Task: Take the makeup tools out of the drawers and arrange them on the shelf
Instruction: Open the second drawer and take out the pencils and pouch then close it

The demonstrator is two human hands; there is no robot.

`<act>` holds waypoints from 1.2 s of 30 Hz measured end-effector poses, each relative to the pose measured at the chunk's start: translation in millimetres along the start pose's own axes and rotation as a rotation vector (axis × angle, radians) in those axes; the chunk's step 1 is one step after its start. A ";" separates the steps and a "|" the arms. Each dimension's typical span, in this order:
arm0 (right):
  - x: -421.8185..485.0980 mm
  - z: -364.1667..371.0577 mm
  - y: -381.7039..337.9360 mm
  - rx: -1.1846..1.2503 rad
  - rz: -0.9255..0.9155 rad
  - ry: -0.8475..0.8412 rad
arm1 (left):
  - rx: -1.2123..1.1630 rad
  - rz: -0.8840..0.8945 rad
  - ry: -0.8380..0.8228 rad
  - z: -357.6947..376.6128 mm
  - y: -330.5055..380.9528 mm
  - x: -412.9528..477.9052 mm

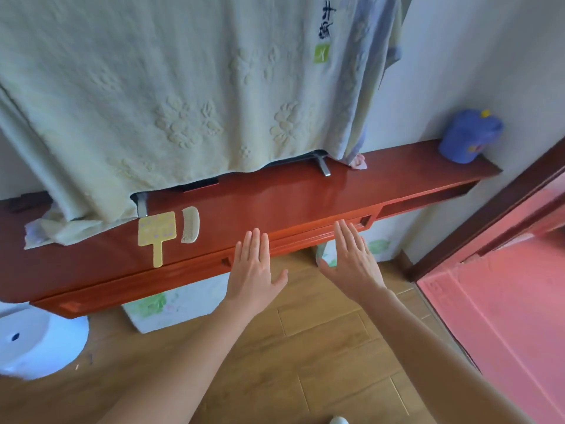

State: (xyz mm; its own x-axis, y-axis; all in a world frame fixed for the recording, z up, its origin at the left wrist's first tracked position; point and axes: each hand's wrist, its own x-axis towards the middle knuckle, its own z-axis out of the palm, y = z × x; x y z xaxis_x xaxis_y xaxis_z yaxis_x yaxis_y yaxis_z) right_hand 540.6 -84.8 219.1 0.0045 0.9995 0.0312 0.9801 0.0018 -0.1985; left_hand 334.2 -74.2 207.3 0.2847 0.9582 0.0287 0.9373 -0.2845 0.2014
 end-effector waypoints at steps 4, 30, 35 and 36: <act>15.9 -10.6 42.5 -0.027 -0.129 -0.037 | -0.002 -0.096 0.033 11.9 44.8 13.5; 101.7 98.3 183.9 0.275 0.041 -0.375 | -0.279 -0.449 -0.123 143.4 77.4 95.1; 141.3 151.6 185.5 1.097 0.693 -0.545 | -1.061 -1.172 0.011 188.0 71.9 134.6; 151.9 161.1 184.5 1.333 0.867 -0.553 | -1.220 -1.282 0.049 196.9 68.8 144.9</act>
State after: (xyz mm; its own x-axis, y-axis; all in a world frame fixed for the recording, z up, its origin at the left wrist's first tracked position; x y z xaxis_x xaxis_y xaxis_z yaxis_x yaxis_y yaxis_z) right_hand 690.2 72.5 29.4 0.0660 0.6096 -0.7900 -0.1154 -0.7817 -0.6129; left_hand 479.6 39.0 32.5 -0.4662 0.5466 -0.6956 -0.1299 0.7355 0.6650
